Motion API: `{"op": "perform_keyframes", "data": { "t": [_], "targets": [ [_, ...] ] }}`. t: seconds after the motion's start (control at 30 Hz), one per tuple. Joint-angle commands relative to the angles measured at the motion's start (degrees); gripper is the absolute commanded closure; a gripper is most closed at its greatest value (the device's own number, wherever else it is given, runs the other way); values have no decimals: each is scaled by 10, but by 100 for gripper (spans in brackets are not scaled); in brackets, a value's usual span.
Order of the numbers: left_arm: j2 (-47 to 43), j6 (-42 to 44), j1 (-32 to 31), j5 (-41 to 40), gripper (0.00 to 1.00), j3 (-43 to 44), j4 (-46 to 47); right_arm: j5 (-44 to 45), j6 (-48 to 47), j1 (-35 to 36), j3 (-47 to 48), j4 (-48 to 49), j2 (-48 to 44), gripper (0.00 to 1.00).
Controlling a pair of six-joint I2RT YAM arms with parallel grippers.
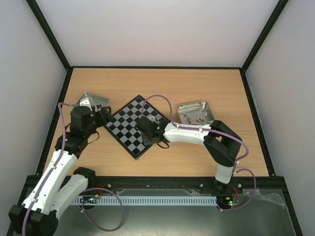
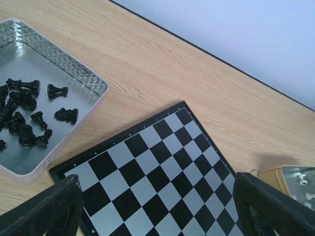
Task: Set up the chess pieces on the board
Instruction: Place the chess piece on the chessboard, then pick up the chess piece from the storage box.
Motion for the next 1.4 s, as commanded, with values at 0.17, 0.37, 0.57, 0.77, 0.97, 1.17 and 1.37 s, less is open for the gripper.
{"op": "perform_keyframes", "data": {
  "t": [0.17,0.37,0.57,0.77,0.97,1.17,1.37],
  "targets": [
    [-3,10,-1,-8,15,17,-6,68,19,-15,13,6,-108,66],
    [-1,28,-1,-9,15,27,2,115,29,-112,-34,21,-186,66],
    [2,48,0,-9,14,32,18,117,13,-264,-85,20,-239,65],
    [12,58,-1,-3,13,32,36,51,-10,-366,-122,21,-218,62],
    [23,60,0,-2,13,29,38,-5,-48,-394,-136,37,-174,71],
    [22,56,0,-2,13,26,39,-18,-68,-395,-123,44,-130,74],
    [31,53,0,11,13,33,36,-21,-80,-395,-119,53,-103,74]
  ]
}}
